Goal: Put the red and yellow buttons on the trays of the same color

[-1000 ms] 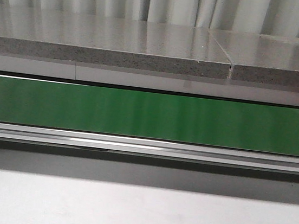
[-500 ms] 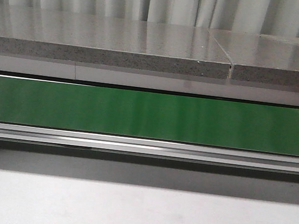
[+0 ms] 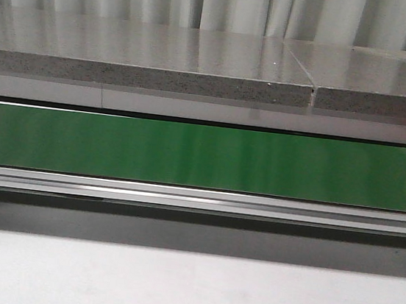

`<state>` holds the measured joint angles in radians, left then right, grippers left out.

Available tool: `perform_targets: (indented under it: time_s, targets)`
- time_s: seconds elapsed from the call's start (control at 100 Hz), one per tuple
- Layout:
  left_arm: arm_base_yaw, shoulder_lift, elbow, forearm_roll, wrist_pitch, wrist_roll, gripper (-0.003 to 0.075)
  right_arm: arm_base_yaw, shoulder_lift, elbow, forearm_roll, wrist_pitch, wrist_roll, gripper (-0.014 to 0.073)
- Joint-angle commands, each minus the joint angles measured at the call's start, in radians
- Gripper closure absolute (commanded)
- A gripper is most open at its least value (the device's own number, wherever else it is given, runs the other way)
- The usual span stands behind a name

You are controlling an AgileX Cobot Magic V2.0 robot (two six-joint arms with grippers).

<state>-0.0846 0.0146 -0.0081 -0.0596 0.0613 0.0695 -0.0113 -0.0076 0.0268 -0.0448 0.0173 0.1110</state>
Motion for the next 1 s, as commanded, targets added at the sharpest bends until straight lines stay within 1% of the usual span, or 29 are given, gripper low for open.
perform_targets:
  time_s: [0.0, 0.07, 0.12, 0.33, 0.99]
  targets:
    - [0.003, -0.024, 0.025, -0.008, -0.091, -0.011, 0.0741, -0.008, -0.014, -0.014, -0.010, -0.078, -0.002, 0.0659]
    - [0.013, -0.062, 0.053, -0.008, -0.098, -0.011, 0.0741, -0.008, -0.014, -0.014, -0.010, -0.078, -0.002, 0.0659]
    - [0.019, -0.059, 0.054, -0.001, -0.076, -0.011, 0.0741, -0.008, -0.014, -0.014, -0.010, -0.077, -0.002, 0.0659]
    - [0.021, -0.059, 0.054, 0.033, -0.080, -0.011, 0.0741, -0.008, -0.013, -0.014, -0.010, -0.077, -0.002, 0.0659]
    - [0.021, -0.059, 0.054, 0.033, -0.080, -0.011, 0.0741, -0.008, -0.013, -0.014, -0.010, -0.077, -0.002, 0.0659]
